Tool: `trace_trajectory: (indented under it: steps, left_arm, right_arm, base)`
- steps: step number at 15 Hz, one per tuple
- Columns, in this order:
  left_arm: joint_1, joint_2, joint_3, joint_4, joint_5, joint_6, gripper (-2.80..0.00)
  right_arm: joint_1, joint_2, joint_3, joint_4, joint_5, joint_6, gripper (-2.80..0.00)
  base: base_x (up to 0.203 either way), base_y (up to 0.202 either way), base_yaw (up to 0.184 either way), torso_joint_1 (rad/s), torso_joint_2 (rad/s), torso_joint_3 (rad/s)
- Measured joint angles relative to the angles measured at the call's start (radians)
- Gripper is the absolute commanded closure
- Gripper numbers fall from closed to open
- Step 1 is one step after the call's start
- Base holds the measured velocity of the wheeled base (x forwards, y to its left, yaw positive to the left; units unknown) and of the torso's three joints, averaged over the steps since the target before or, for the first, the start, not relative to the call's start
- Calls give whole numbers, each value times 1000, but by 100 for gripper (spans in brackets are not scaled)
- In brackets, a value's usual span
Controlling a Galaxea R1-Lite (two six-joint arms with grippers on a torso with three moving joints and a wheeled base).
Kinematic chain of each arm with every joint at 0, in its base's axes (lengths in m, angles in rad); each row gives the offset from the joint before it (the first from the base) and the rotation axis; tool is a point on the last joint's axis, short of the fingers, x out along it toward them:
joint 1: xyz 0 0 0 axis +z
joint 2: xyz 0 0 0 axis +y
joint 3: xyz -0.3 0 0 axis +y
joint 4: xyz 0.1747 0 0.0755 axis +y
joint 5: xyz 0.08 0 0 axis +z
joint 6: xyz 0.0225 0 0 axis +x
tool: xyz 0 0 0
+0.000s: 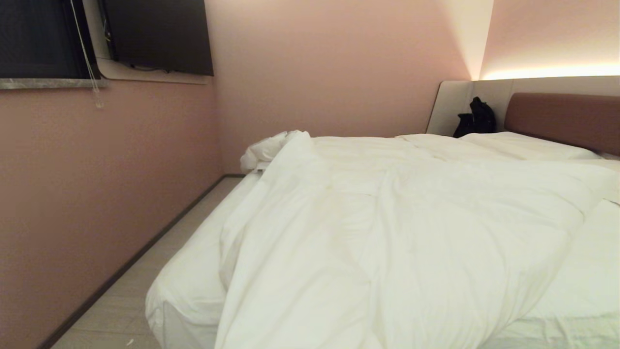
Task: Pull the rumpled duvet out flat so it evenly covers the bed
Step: Flatten the corners of the folded blanket
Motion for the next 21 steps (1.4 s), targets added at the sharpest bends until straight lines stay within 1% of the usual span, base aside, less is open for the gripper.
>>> trace_trajectory:
  steps: [5,8,13,17,21]
  left_arm:
    - [0,0,0,0,0,0,0]
    - [0,0,0,0,0,0,0]
    - [0,0,0,0,0,0,0]
    - [0,0,0,0,0,0,0]
    - [0,0,0,0,0,0,0]
  right_arm:
    - [-63,-158,46,43,-91,-84,0]
    - [-115,-228,84,37,-125,-144,0]
    - [-153,-357,136,30,-111,-222,0]
    - [-156,-455,190,26,-67,-263,0]
    - [-149,-559,261,-27,-19,-317,0]
  base:
    - [0,0,0,0,0,0]
    - [0,0,0,0,0,0]
    - [0,0,0,0,0,0]
    - [0,0,0,0,0,0]
    - [0,0,0,0,0,0]
